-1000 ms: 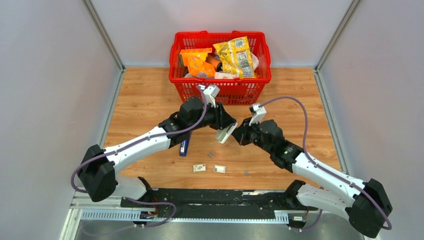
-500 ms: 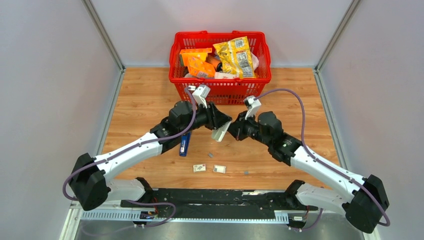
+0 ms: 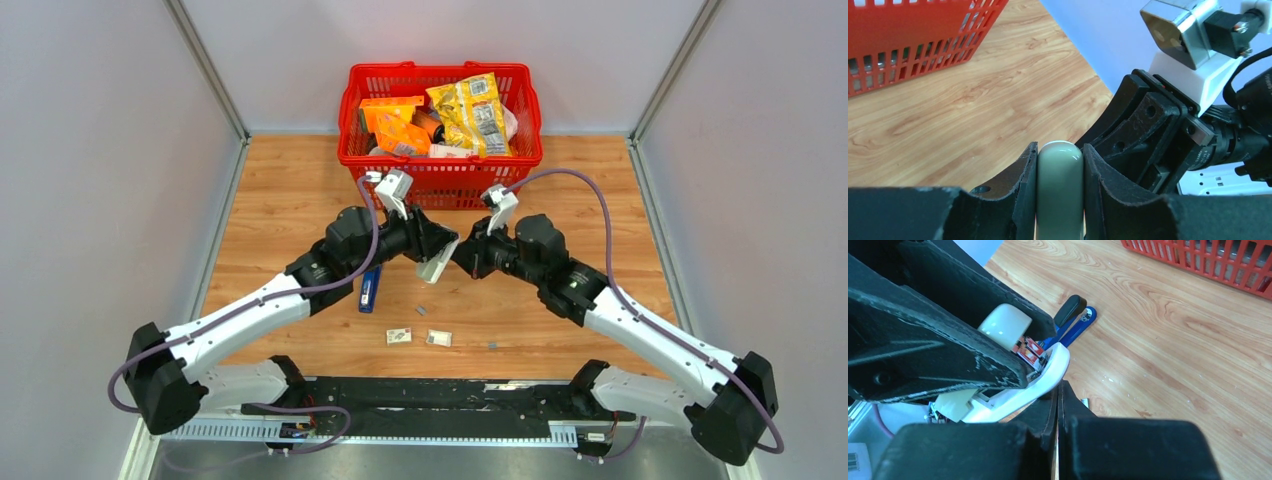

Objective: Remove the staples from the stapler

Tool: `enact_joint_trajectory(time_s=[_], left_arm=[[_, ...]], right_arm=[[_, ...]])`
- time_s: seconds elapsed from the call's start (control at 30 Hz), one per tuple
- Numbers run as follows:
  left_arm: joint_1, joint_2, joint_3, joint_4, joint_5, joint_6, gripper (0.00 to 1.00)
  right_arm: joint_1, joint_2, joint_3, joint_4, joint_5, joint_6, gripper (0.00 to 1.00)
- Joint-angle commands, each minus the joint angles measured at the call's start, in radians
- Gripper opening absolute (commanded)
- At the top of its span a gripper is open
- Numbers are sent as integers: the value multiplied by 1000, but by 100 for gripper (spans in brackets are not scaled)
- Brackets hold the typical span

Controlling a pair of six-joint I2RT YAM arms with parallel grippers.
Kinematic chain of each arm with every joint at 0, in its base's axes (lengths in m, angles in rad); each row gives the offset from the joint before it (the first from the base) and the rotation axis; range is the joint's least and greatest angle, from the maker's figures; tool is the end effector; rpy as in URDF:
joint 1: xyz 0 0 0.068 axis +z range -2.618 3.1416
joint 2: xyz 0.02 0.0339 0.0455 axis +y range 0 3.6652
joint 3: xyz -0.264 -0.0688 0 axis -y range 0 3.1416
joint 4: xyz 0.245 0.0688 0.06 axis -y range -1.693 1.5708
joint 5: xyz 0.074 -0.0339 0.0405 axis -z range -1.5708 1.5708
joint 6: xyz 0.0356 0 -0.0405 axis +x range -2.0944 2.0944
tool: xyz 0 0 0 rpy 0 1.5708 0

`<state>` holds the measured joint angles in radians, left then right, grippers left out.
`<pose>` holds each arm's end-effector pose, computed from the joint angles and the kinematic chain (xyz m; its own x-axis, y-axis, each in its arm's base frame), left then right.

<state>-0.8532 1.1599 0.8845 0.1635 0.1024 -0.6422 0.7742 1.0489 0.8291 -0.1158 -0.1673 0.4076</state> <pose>0.1783 -0.2098 0.3344 -0.5477 -0.2786 -0.7889 0.6096 0.5129 -0.6044 0.1700 0.1745 0.3116 -0.5340 0.0245 -0.8451 -0.6428 0.6376 0.4246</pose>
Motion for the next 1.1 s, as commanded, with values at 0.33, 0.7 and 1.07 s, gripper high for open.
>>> enact_joint_trajectory(time_s=[0.33, 0.7, 1.07], left_arm=[[-67, -184, 74, -519, -390, 190, 0], [17, -215, 47, -698, -700, 208, 0], [313, -161, -146, -498, -481, 216, 0]], right_arm=[[20, -236, -110, 12, 107, -69, 0], [22, -282, -197, 10, 78, -58, 0], [20, -286, -234, 41, 32, -44, 0]])
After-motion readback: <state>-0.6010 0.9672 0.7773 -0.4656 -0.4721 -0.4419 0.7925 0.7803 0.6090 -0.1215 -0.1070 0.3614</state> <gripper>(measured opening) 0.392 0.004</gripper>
